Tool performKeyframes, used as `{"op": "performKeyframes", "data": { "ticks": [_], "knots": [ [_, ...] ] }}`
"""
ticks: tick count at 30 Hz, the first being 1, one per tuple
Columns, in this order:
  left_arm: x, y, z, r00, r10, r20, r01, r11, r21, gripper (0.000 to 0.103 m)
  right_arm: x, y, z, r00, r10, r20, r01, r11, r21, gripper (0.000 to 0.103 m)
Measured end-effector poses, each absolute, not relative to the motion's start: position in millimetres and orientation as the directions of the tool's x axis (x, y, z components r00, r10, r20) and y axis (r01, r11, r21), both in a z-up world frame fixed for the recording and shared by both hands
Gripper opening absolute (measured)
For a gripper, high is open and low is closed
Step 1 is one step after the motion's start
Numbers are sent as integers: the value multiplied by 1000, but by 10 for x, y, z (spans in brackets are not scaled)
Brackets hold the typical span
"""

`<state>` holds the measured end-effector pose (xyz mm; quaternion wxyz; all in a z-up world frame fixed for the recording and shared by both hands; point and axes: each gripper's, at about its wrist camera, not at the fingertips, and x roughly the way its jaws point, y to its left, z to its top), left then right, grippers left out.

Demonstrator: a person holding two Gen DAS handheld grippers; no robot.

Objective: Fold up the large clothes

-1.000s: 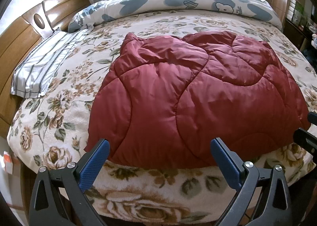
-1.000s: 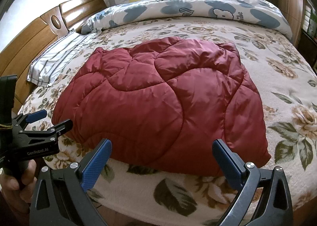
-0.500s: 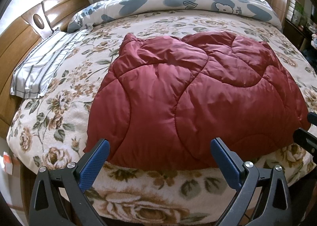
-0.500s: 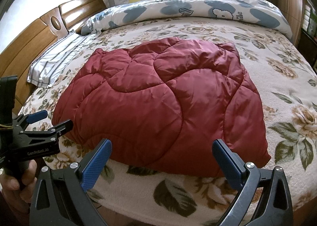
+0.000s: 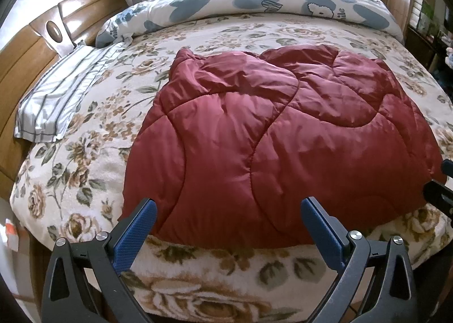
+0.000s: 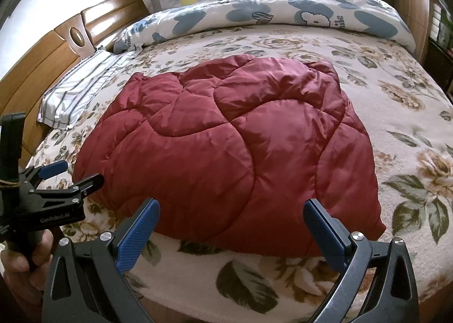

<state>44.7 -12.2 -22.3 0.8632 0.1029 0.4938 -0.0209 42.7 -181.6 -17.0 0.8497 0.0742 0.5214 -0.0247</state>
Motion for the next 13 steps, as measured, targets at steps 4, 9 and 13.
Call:
{"op": "performKeyframes", "data": {
  "ticks": [4, 9, 13],
  "knots": [
    [463, -127, -210, 518, 62, -853, 140, 978, 156, 102, 436, -1833, -170, 460, 35, -887, 124, 987, 104, 102],
    [461, -156, -183, 532, 66, -844, 141, 976, 165, 102, 446, -1849, -160, 467, 38, -884, 129, 985, 111, 102],
    [458, -146, -172, 522, 30, -852, 150, 981, 126, 102, 446, -1847, -155, 470, 43, -882, 127, 985, 116, 102]
  ]
}}
